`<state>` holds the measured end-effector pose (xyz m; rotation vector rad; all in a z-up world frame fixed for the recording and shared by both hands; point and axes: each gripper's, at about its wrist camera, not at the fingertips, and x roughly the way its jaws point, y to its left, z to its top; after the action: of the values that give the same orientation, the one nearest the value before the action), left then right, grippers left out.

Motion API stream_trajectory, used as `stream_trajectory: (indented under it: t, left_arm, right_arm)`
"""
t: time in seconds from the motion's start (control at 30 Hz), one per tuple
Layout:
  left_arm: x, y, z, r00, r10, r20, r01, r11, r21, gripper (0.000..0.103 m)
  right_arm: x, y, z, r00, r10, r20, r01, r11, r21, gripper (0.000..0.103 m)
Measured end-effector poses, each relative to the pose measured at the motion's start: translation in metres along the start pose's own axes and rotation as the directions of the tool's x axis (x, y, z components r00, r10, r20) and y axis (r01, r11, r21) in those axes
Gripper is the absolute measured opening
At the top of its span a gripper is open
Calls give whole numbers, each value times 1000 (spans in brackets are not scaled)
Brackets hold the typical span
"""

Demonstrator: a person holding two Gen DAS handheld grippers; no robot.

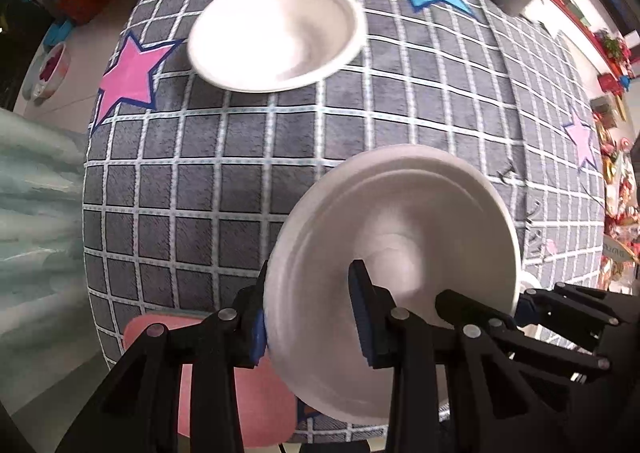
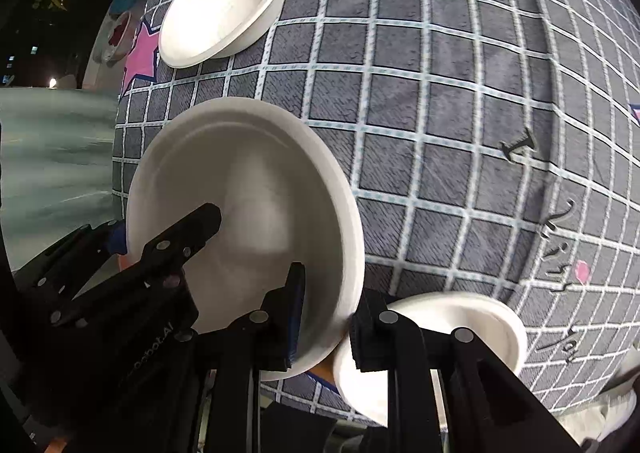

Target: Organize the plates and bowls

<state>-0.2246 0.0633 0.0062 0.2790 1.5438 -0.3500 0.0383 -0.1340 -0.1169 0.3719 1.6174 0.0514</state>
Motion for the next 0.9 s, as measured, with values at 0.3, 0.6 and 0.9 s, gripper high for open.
stream_trajectory:
  t: [0.3,0.6,0.9]
  left_arm:
    - [-15,-83,-36,999,-39,-30,42,992,120,40]
    - [-9,-157,-69,997,-54,-60,67,969,239,40]
    - [15,-189,-78,995,-56,-84,79,948,307,40]
  right_arm:
    - [-21,-34,-43,1000,-26,17,25,998,58,23]
    - [-25,-69,-71,999,-39,20,36,988,148,23]
    - [-26,-96,-94,999,-45,29,38,977,210,23]
